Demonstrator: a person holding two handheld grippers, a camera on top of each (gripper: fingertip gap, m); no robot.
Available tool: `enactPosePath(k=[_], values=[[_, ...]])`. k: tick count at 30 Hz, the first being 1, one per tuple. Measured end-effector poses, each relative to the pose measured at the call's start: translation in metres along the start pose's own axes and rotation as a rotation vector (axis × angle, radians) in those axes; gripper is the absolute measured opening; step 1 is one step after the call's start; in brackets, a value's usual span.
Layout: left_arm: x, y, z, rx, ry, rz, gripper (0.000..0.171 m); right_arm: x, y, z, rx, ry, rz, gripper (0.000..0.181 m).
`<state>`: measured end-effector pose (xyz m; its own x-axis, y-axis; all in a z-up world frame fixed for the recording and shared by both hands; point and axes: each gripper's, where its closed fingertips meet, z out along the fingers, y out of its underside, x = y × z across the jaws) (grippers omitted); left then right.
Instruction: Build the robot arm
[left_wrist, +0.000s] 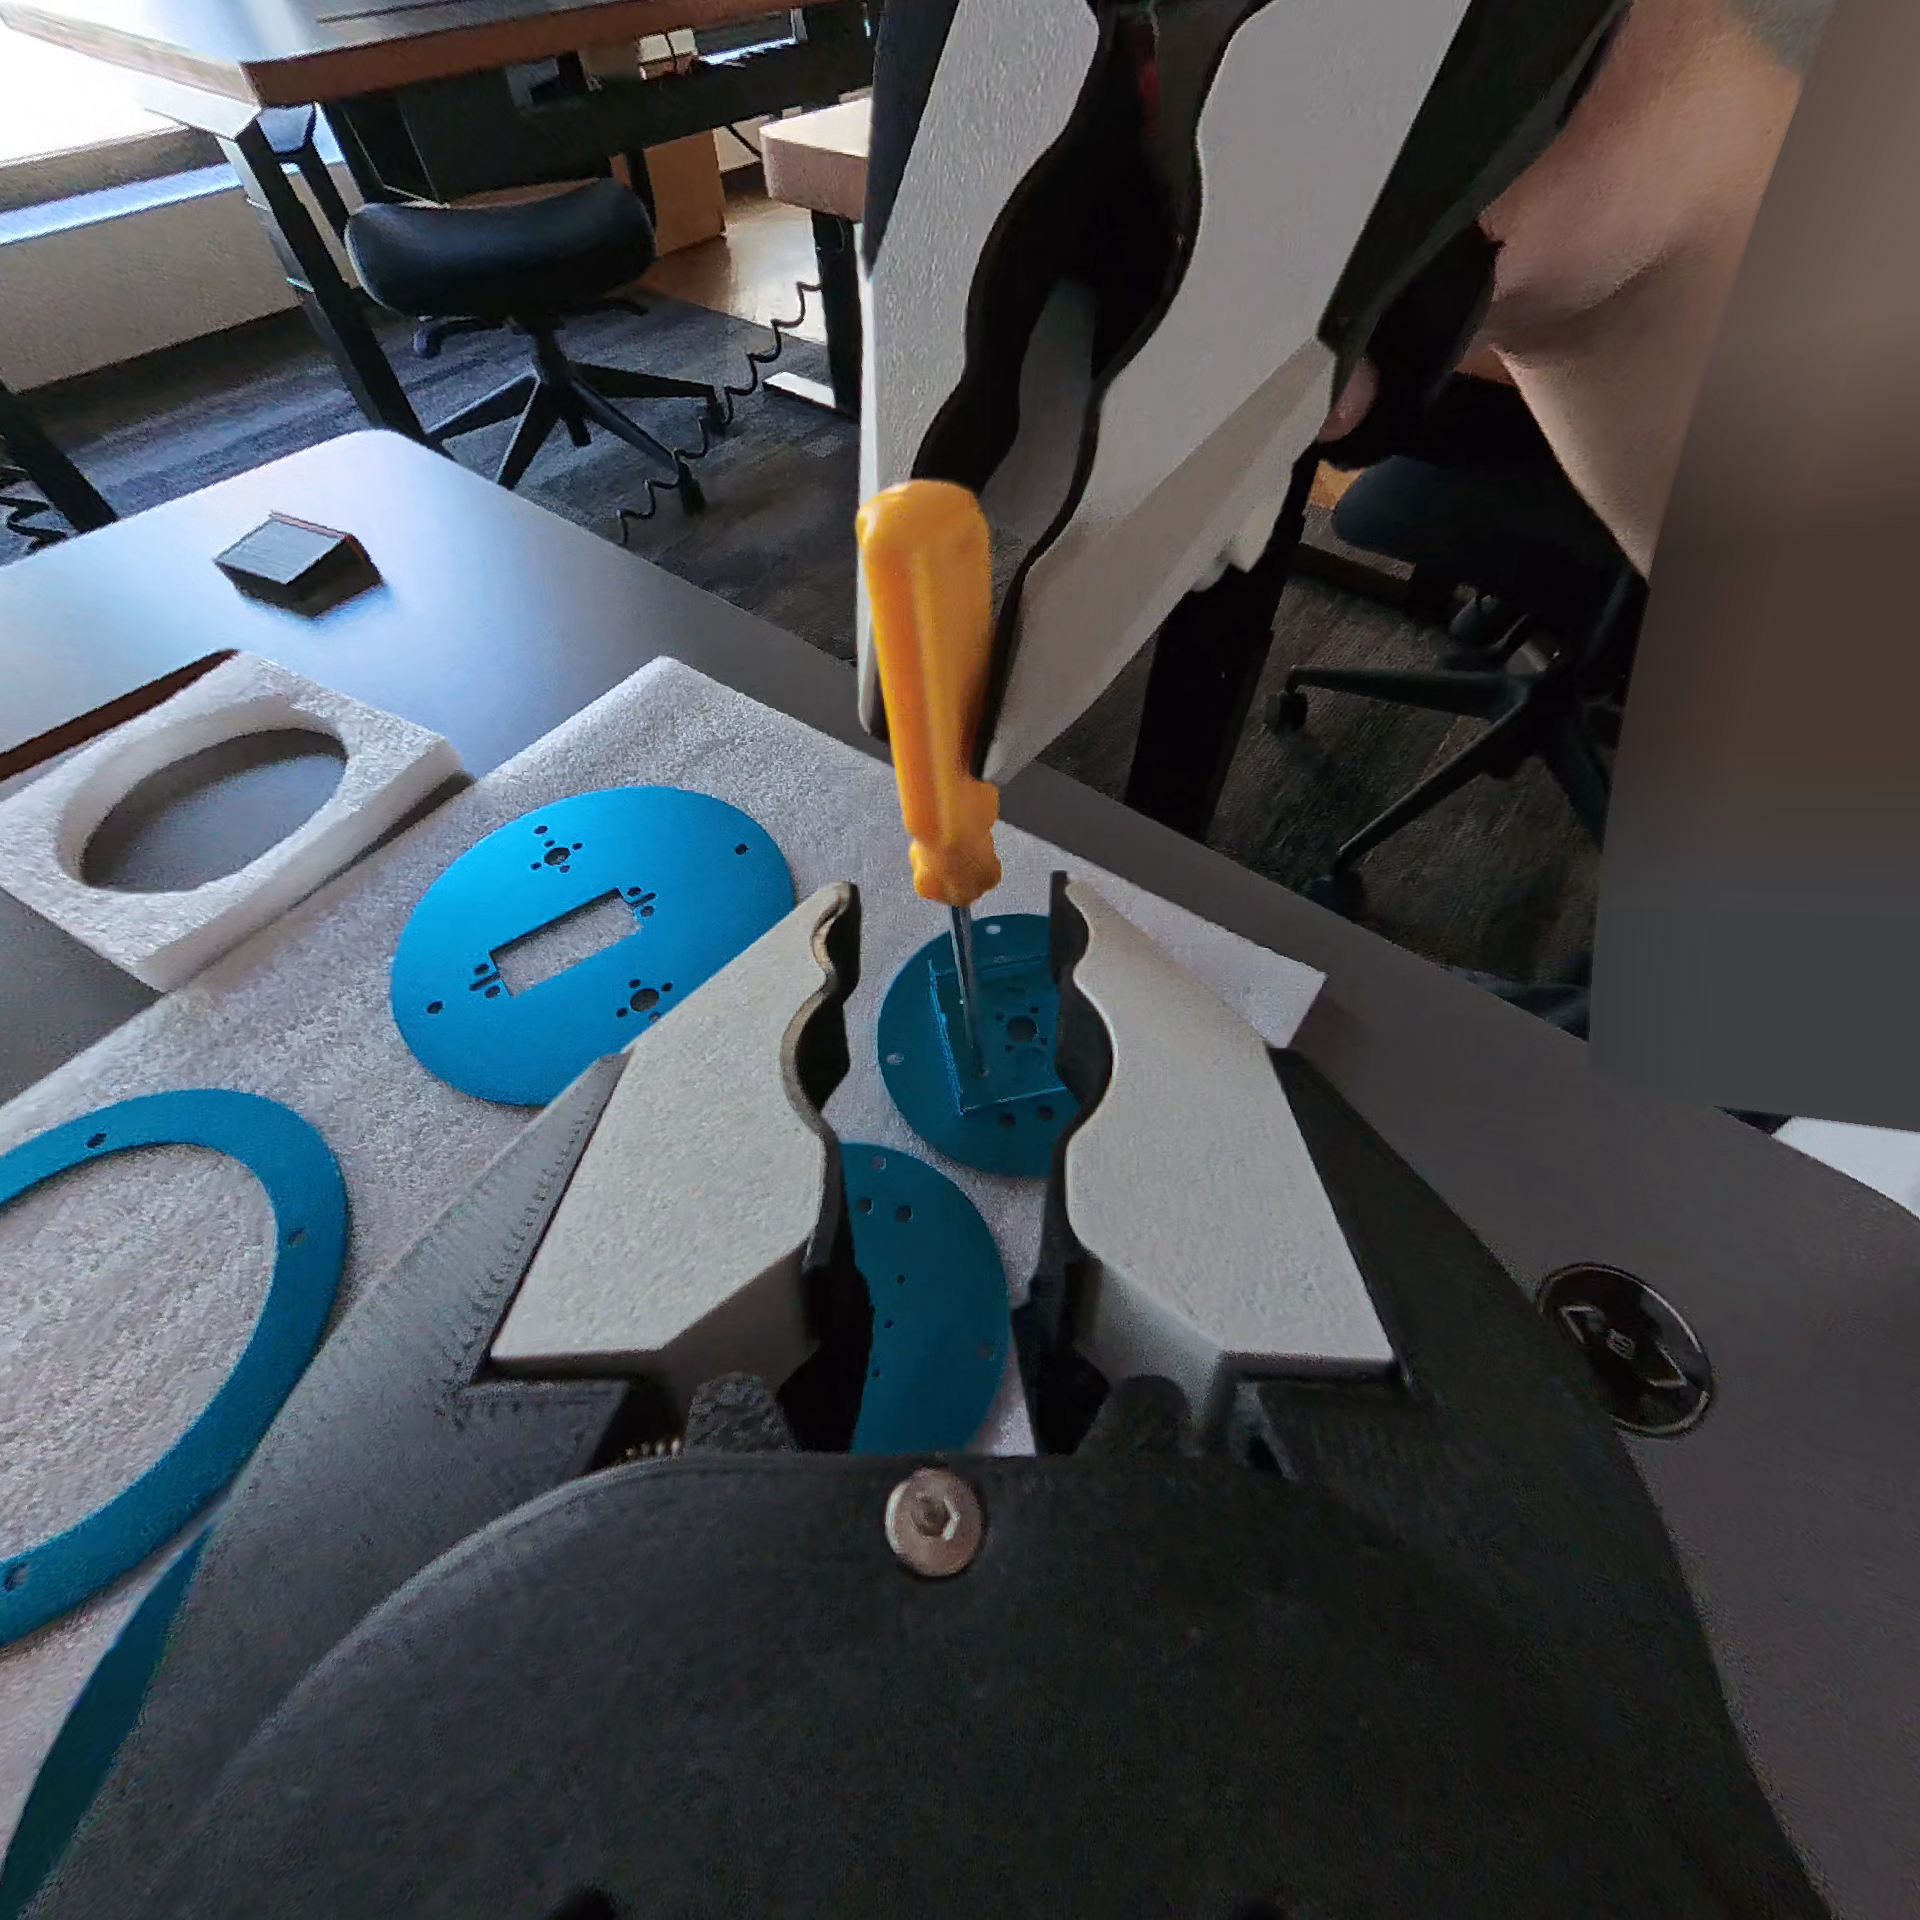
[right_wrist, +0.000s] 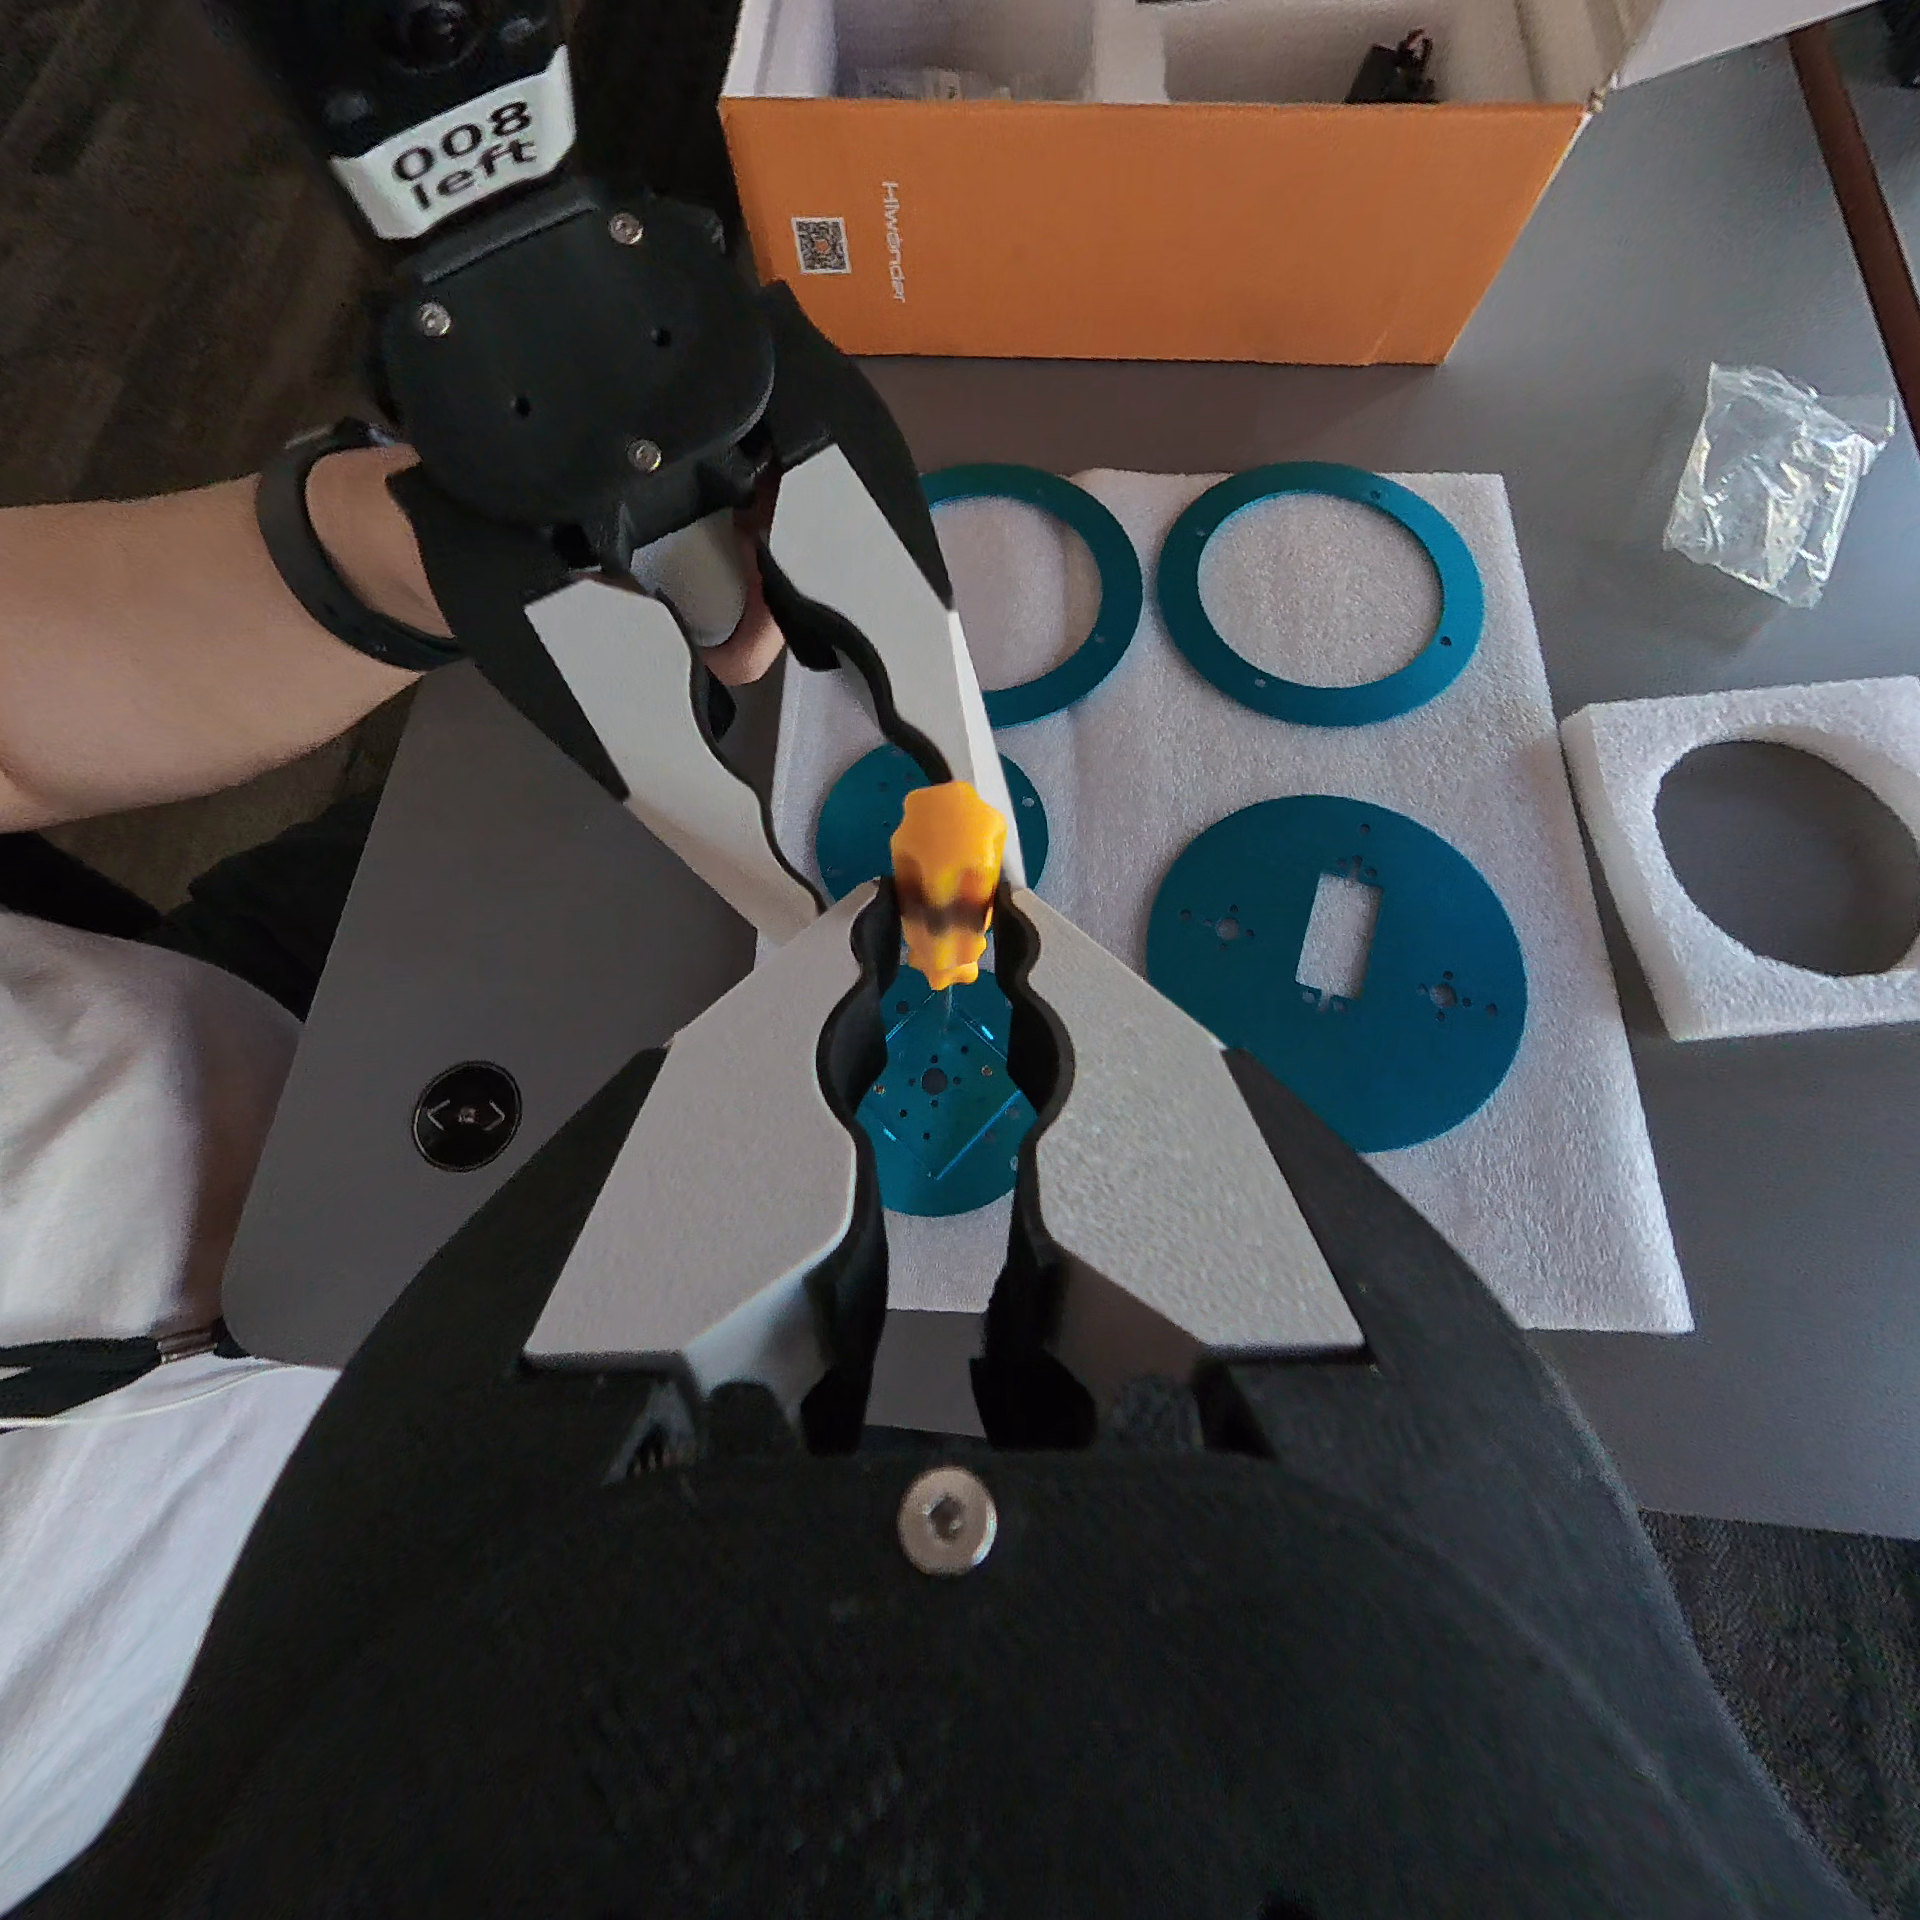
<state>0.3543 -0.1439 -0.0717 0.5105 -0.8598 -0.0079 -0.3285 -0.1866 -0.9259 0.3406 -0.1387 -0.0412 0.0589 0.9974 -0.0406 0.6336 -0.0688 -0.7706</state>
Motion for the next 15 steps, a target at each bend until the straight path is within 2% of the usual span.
enactPosePath(k=[6,8,10,12,15], values=[[-0.003,-0.006,0.012,0.012,-0.039,0.019,0.016,0.005,-0.001,0.002,0.012,0.089,0.082,0.017],[-0.002,-0.006,0.011,0.022,-0.030,0.010,0.015,0.003,-0.001,0.002,0.008,0.089,0.078,0.017],[-0.001,-0.006,0.010,0.034,-0.018,0.003,0.015,-0.002,0.004,0.001,-0.047,0.047,0.015,0.022],[-0.001,-0.006,0.009,0.039,-0.016,0.009,0.015,-0.008,0.001,-0.001,-0.078,-0.022,-0.037,0.041],[0.001,-0.005,0.009,0.038,-0.008,0.023,0.015,-0.011,-0.014,-0.006,-0.041,-0.091,-0.094,0.037]])
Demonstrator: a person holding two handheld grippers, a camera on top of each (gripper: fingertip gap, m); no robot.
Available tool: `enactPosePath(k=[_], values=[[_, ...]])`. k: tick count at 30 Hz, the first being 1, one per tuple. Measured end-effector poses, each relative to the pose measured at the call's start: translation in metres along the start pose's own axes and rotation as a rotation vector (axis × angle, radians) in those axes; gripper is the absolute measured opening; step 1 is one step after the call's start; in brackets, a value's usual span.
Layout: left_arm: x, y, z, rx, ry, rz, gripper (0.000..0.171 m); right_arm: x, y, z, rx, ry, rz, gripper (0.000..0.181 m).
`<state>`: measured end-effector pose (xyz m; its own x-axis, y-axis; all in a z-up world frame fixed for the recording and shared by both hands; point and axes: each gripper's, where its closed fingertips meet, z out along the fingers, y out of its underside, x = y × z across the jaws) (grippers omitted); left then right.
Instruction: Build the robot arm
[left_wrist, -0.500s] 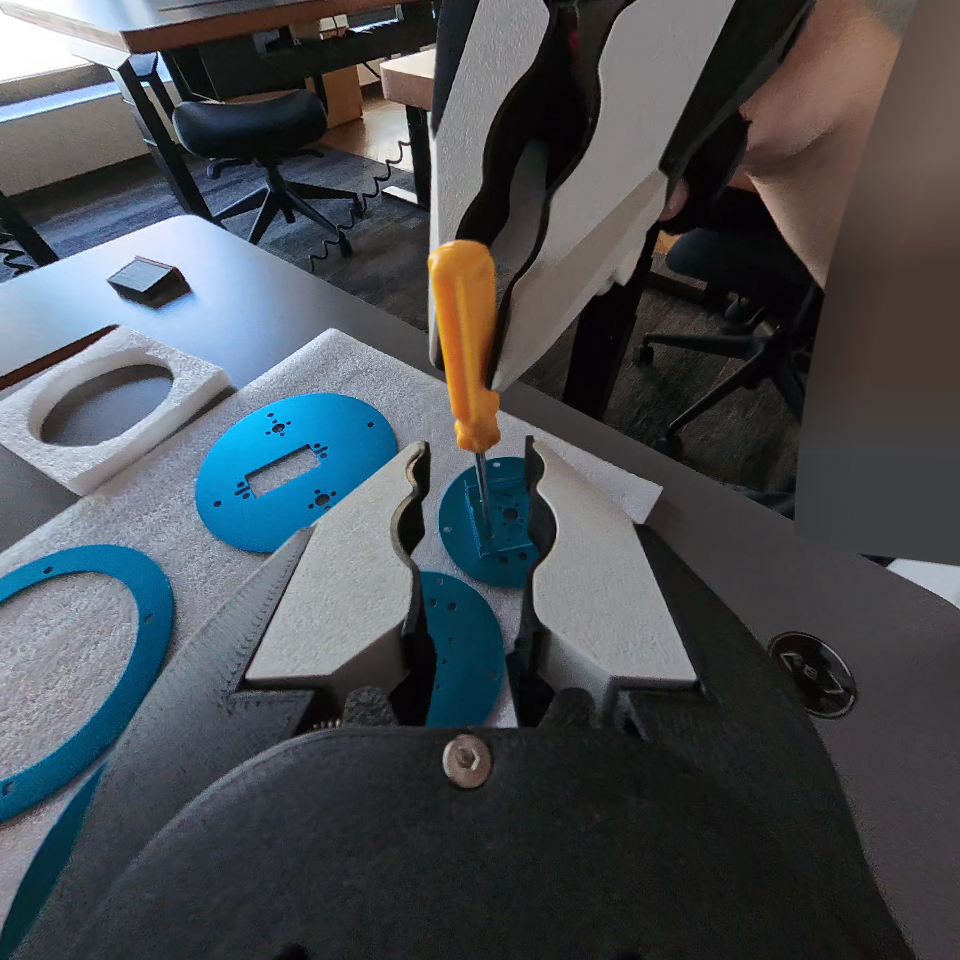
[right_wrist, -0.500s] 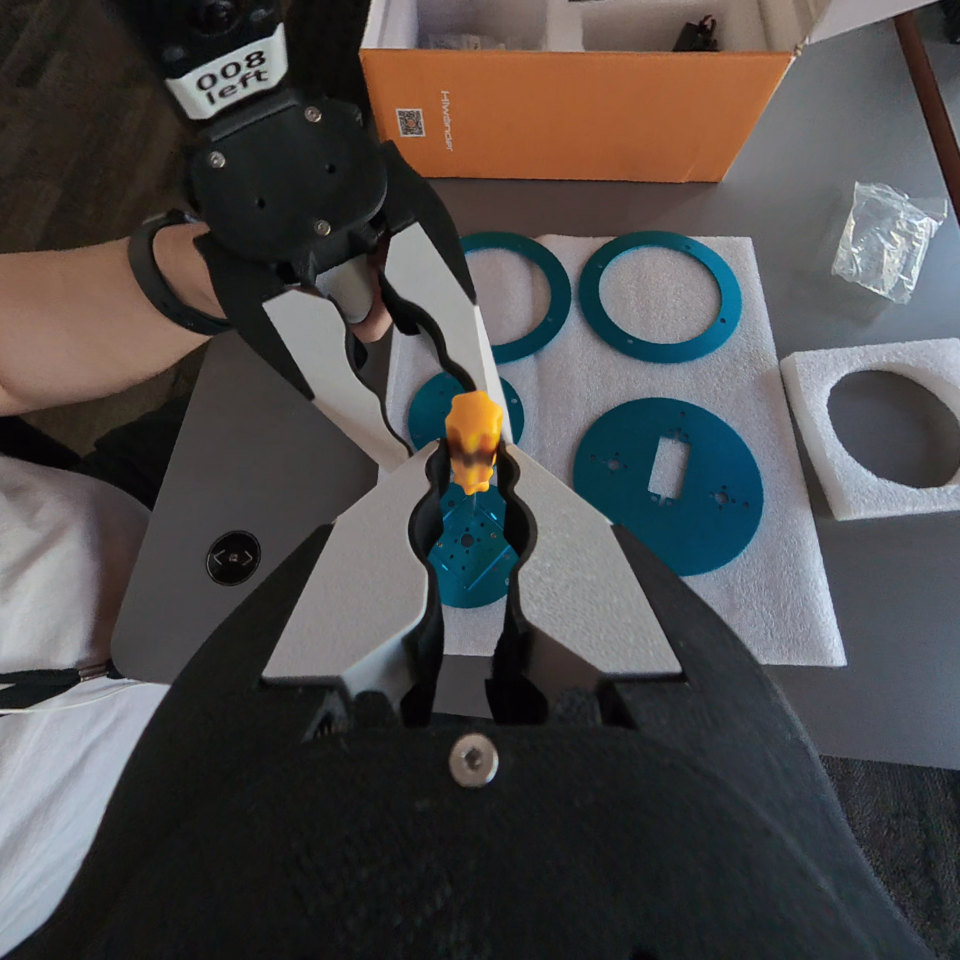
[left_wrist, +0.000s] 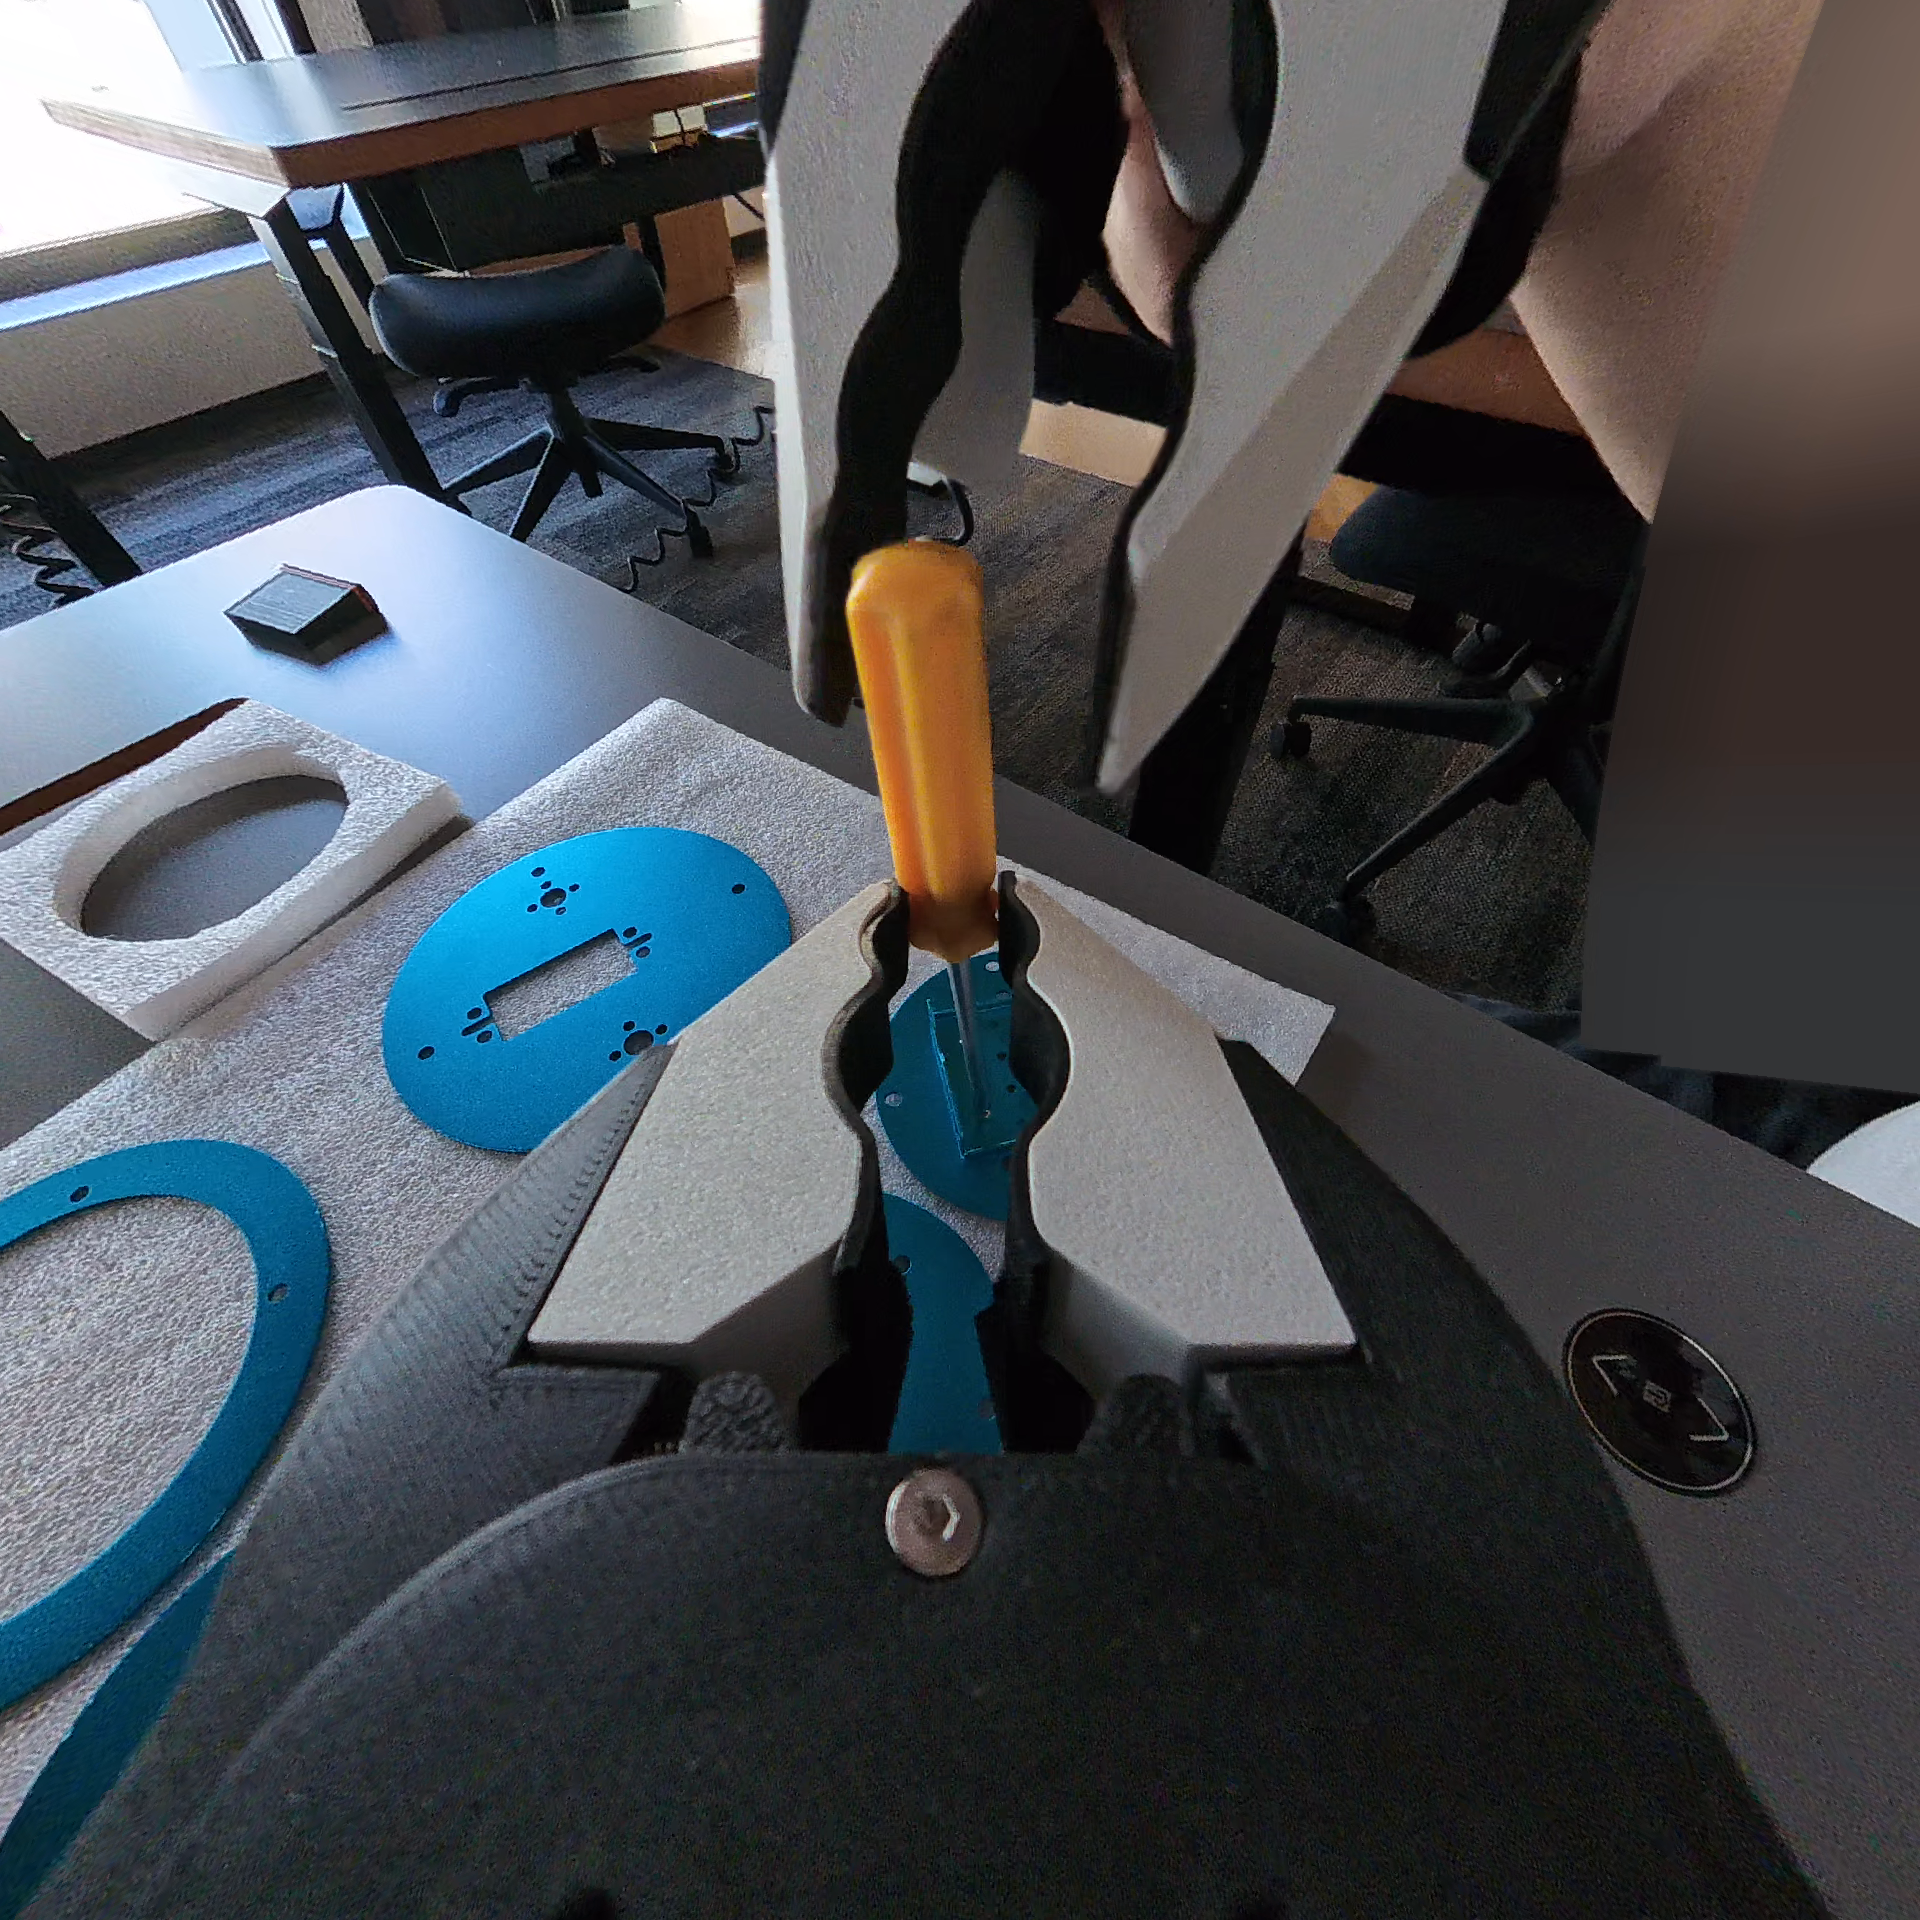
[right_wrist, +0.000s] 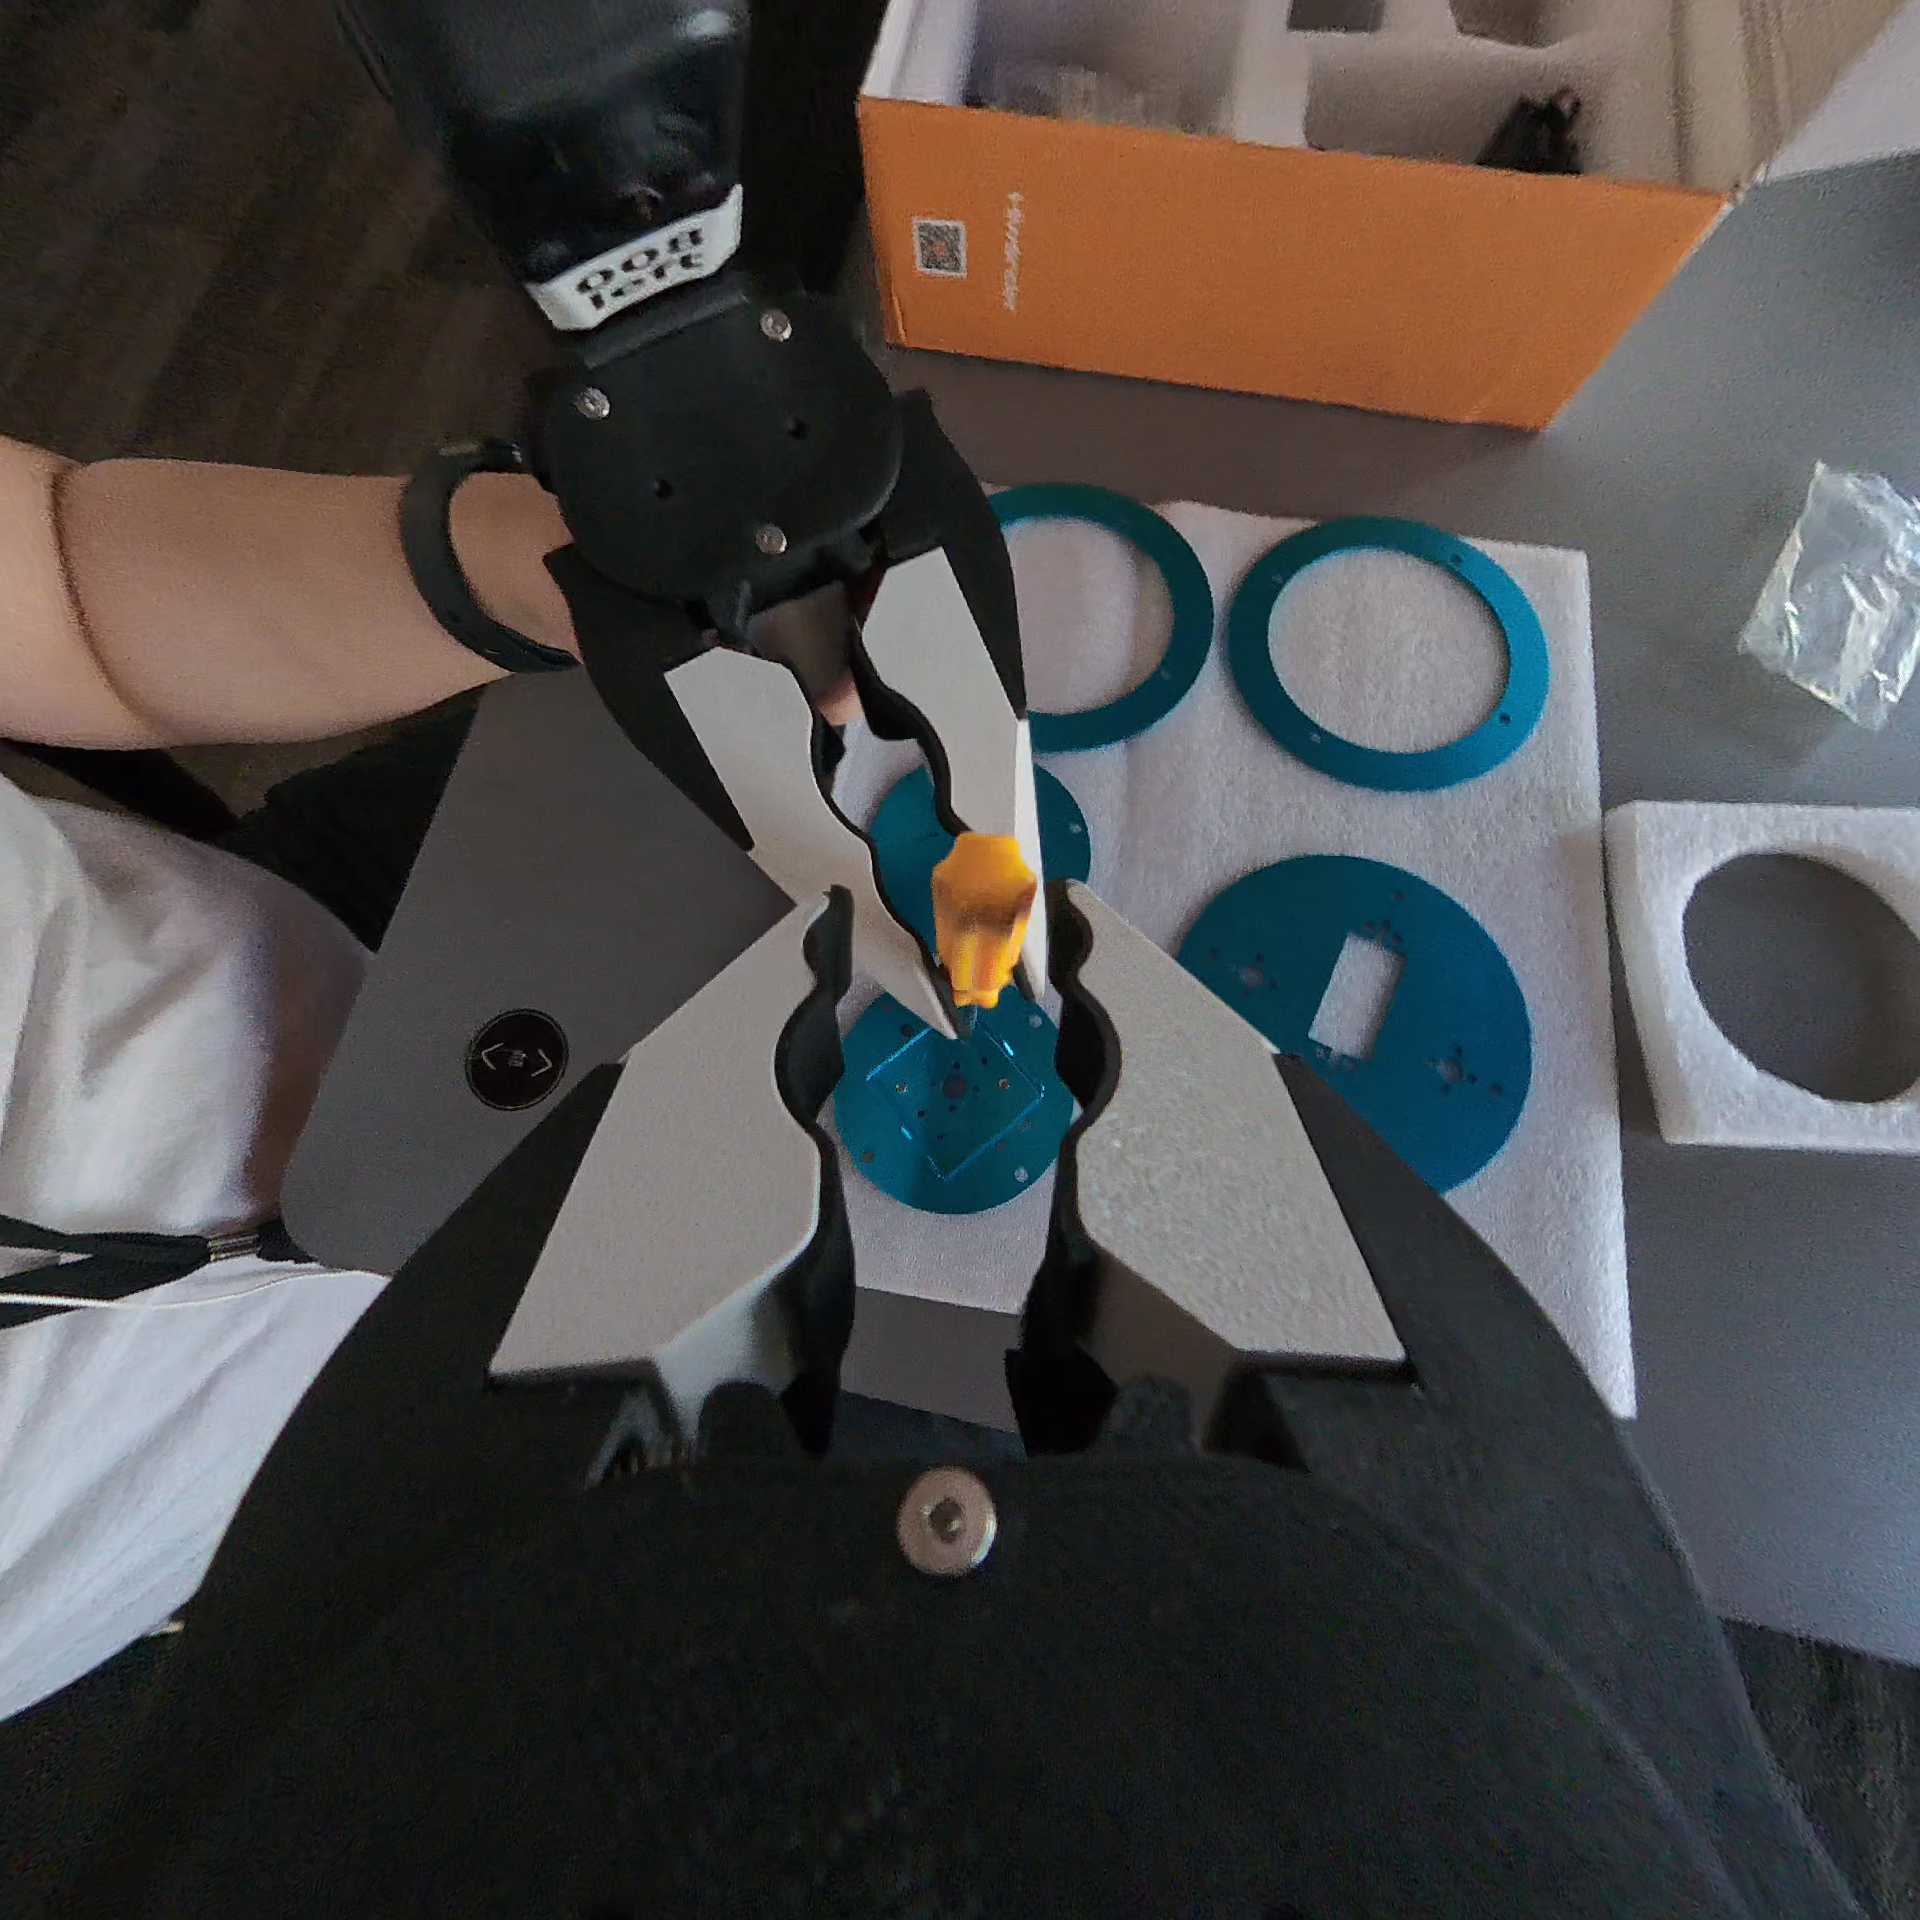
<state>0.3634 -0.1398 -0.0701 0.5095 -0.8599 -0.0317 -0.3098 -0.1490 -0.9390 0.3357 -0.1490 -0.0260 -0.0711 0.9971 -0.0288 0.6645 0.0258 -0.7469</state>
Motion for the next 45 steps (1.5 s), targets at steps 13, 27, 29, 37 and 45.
enactPosePath(k=[13,27,29,37,45], values=[[-0.006,-0.008,-0.005,0.020,-0.039,0.002,0.014,0.016,0.009,0.002,-0.134,0.135,0.179,0.016],[-0.003,-0.007,-0.006,0.017,0.022,-0.022,0.025,0.015,0.010,0.000,-0.449,0.097,-0.007,0.019],[-0.004,-0.011,-0.005,0.021,-0.010,-0.007,0.015,0.016,0.010,0.001,-0.446,0.114,0.097,0.019],[0.000,-0.011,-0.004,0.008,0.012,0.015,0.015,0.012,0.024,-0.006,-0.588,0.086,-0.097,0.018],[0.002,-0.010,-0.005,-0.025,0.030,0.065,0.015,0.007,0.017,-0.004,-0.554,0.038,0.025,0.038]])
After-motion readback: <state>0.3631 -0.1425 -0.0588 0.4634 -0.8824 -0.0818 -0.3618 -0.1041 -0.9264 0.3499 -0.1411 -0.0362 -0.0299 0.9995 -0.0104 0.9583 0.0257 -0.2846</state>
